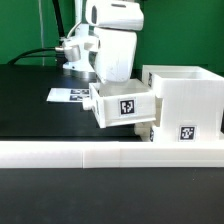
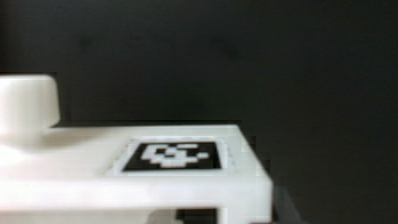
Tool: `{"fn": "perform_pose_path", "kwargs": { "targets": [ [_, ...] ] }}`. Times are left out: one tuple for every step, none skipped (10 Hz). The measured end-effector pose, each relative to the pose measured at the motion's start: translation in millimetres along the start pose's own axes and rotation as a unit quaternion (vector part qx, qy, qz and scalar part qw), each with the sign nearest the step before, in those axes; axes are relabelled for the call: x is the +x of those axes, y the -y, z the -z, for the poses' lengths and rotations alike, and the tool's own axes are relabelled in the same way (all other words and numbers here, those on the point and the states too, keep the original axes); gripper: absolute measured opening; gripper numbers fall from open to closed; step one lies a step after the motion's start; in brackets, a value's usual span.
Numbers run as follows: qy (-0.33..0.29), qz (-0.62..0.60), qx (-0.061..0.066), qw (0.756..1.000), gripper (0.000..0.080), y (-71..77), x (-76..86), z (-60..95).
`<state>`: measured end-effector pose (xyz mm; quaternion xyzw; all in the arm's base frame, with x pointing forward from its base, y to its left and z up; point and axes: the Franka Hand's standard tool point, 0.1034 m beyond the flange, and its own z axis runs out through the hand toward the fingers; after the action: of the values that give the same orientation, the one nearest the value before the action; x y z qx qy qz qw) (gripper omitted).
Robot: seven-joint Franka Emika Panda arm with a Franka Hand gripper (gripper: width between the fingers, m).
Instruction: Assemble drawer
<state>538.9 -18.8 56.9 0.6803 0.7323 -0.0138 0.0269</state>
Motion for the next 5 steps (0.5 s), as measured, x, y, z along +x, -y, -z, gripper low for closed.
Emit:
{"fn": "perform_pose_path", "kwargs": {
  "targets": [
    [0.006,0.002,0.025,1.0,0.0047,1.4,-0.4,0.2],
    [0.006,0.002,0.023,1.0,0.0047,-1.2,-0.2,0.7],
    [0.006,0.002,0.023,1.0,0.0047,-1.0,0.0,0.6],
    [0.006,0.002,0.024,1.0,0.0047,-0.9,0.3,0.6],
    [0.01,0.003,0.047,0.999,0.0047,3.1,-0.7,0.0]
  ]
}}
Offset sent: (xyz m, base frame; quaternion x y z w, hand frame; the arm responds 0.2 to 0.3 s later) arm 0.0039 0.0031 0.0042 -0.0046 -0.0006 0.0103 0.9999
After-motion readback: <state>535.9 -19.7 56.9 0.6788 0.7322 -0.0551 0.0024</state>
